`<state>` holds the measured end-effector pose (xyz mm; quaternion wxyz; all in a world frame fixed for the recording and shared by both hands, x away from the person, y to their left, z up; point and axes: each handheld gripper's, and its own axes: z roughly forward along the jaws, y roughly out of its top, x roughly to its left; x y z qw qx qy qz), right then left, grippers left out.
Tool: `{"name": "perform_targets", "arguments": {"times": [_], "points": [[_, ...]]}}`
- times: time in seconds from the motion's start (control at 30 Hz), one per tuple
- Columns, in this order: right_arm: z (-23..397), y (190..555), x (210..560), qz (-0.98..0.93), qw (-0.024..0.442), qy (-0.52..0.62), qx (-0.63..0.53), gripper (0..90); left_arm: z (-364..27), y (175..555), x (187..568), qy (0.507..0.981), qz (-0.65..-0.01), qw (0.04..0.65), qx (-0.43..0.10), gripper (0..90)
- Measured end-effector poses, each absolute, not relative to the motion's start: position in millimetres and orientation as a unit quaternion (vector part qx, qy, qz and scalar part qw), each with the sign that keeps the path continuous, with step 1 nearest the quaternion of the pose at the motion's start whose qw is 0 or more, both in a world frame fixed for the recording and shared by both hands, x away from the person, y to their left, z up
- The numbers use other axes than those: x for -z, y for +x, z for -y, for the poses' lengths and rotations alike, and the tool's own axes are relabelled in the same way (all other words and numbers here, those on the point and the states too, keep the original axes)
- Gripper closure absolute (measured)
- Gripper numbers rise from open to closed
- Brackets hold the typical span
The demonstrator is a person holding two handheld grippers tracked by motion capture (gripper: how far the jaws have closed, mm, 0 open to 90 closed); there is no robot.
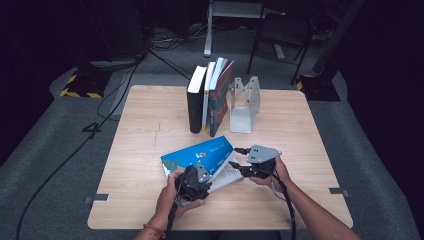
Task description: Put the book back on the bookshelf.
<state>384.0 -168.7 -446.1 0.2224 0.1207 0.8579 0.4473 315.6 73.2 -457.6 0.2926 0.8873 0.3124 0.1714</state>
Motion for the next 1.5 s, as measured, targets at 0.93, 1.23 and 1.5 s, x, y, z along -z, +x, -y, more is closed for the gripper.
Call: {"name": "perform_targets", "arguments": {"times": [0.93,1.23,1.5], "points": [[155.1,389.6,456.7,-0.898,0.146,-0.005,-0.415,62.7,-126.8,303.8,453.1,0.899,-0.24,0.331,-0.159,67.5],[179.4,358.2,444.4,-0.885,0.156,0.006,-0.438,71.9,-121.3,312.3,450.4,0.894,-0.228,0.351,-0.158,67.4],[196.8,350.2,439.3,-0.881,0.172,0.03,-0.439,73.1,-105.7,324.8,448.2,0.891,-0.23,0.364,-0.144,61.6]]}}
